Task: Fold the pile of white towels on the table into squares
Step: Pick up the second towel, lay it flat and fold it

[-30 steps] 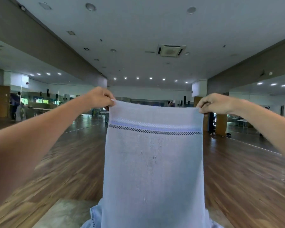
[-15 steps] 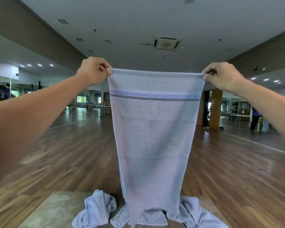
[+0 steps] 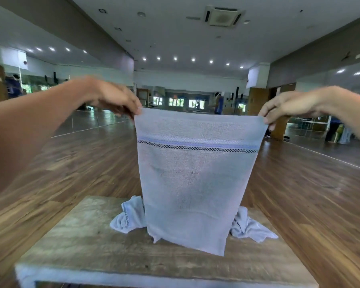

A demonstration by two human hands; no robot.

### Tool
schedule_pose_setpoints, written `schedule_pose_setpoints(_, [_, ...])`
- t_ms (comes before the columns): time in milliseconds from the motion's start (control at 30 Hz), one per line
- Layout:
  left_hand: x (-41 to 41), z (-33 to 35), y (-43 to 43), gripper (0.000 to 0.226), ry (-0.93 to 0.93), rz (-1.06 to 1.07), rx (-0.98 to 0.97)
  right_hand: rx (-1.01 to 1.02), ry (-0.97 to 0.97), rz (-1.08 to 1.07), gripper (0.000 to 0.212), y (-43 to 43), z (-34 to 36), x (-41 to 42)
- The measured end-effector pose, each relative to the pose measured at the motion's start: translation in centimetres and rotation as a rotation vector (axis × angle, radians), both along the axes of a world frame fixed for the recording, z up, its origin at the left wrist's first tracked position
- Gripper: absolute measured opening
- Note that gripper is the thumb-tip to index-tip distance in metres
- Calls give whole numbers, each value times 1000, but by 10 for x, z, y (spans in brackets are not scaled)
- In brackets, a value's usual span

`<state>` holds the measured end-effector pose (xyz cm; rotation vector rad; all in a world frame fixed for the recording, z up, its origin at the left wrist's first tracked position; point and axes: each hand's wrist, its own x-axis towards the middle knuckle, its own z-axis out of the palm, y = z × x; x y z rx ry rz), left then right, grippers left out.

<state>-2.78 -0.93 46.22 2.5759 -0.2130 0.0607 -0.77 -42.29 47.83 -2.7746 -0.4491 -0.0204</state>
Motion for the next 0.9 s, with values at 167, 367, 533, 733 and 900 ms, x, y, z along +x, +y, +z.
schedule_pose_setpoints(167, [14,-101,3,7,217,-125,54,-44,211,29,12,-6,-94,18])
schedule_pose_setpoints(367, [28,-273,14,9,429,-151,-13,135,281,90,16,-10,-276,35])
schedule_pose_setpoints(533, [27,-372,17,5,552,-77,-80,198,259,60,15,0,-392,29])
schedule_pose_setpoints(733, [38,-425,8,11,400,50,-112,220,193,-77,38,10,-447,46])
schedule_pose_setpoints(900, [62,-457,-5,19,214,151,-100,193,185,-175,32,15,-457,70])
